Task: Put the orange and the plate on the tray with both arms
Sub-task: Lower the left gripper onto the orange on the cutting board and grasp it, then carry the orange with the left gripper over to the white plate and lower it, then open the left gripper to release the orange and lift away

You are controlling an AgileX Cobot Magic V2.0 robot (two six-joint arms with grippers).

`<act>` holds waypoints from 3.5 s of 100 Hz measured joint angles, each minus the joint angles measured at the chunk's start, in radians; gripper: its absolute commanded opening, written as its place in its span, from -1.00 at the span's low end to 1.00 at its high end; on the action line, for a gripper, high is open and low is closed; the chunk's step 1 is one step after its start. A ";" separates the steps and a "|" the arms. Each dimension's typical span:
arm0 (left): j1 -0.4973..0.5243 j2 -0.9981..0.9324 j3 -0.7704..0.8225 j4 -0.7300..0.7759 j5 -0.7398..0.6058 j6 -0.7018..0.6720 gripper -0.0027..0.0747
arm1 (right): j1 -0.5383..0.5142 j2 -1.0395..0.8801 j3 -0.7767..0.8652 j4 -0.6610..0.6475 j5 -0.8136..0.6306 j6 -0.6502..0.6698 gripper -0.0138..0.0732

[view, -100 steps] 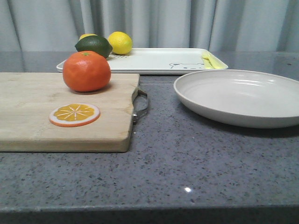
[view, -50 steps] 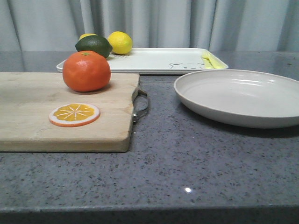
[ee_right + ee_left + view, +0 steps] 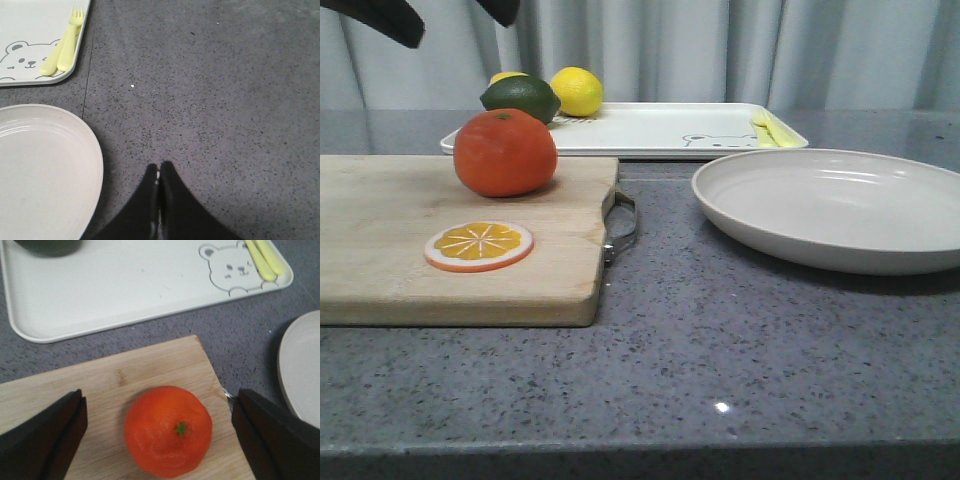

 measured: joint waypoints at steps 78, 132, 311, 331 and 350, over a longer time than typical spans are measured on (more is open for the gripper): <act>-0.007 0.217 -0.100 -0.003 0.184 0.008 0.45 | 0.000 0.000 -0.001 0.000 0.007 0.000 -0.82; -0.033 0.217 -0.187 -0.004 0.243 0.010 -0.07 | 0.000 0.000 -0.001 0.000 0.009 0.000 -0.82; -0.365 0.594 -0.635 -0.151 0.267 0.069 0.64 | 0.000 0.000 -0.001 0.000 0.011 0.000 -0.82; -0.365 0.544 -0.653 -0.118 0.277 0.069 0.30 | 0.000 0.000 -0.001 0.000 0.011 0.000 -0.82; -0.297 0.412 -0.659 -0.100 0.301 0.071 -0.40 | 0.000 0.000 -0.001 0.000 0.011 0.000 -0.82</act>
